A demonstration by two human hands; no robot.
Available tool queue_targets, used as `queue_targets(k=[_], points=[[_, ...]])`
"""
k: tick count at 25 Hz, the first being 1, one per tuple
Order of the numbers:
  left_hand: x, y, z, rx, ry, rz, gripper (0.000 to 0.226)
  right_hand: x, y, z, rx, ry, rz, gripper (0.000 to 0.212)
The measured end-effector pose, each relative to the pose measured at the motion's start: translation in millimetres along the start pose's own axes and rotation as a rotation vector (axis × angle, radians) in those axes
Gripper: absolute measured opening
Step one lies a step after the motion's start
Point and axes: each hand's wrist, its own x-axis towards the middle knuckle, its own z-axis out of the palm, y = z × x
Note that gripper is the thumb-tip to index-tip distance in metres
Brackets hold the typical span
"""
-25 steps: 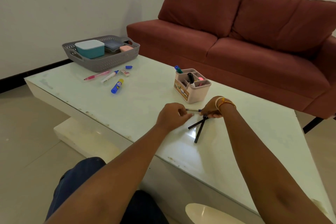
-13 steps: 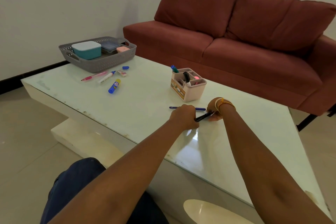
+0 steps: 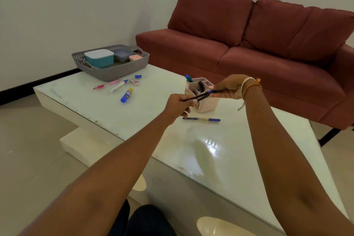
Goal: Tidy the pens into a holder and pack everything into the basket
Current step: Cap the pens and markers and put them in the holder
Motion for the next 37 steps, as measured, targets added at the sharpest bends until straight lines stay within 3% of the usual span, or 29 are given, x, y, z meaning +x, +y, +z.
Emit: queue_targets(k=[5,10,15,18,21,24,30,34,37], points=[[26.6,28.9,-3.4,-0.225,0.006,-0.004,0.024,9.9,-22.7,7.7,0.259,0.064,-0.238,0.01],[46.0,42.5,-3.4,-0.209,0.015,-0.039,0.025,24.9,-23.2,13.4,0.567,0.069,-0.322,0.007],[52.2,45.7,0.3,-0.143,-0.078,-0.103,0.023,33.7,-26.0,14.0,0.408,-0.01,-0.359,0.019],[60.8,44.1,-1.3,-0.022,0.071,-0.061,0.027,45.4,-35.6,6.6,0.467,0.183,-0.465,0.018],[70.9,23.6,-5.0,0.068,0.167,-0.031,0.027,68.2,-38.7,-5.6,0.277,0.448,-0.509,0.014],[73.5,-5.5,-7.0,0.204,0.179,-0.064,0.032,85.7,-28.6,-4.4,-0.003,0.569,-0.465,0.021],[69.9,-55.8,-20.0,0.299,0.162,-0.101,0.027,109.3,-11.0,15.8,-0.4,0.651,-0.403,0.022],[64.2,-66.8,-31.0,0.386,0.136,-0.014,0.017,112.5,-2.4,23.1,-0.465,0.517,-0.311,0.028],[55.3,-64.4,-28.8,0.53,0.056,0.052,0.026,108.0,1.7,22.6,-0.512,0.499,-0.286,0.042]])
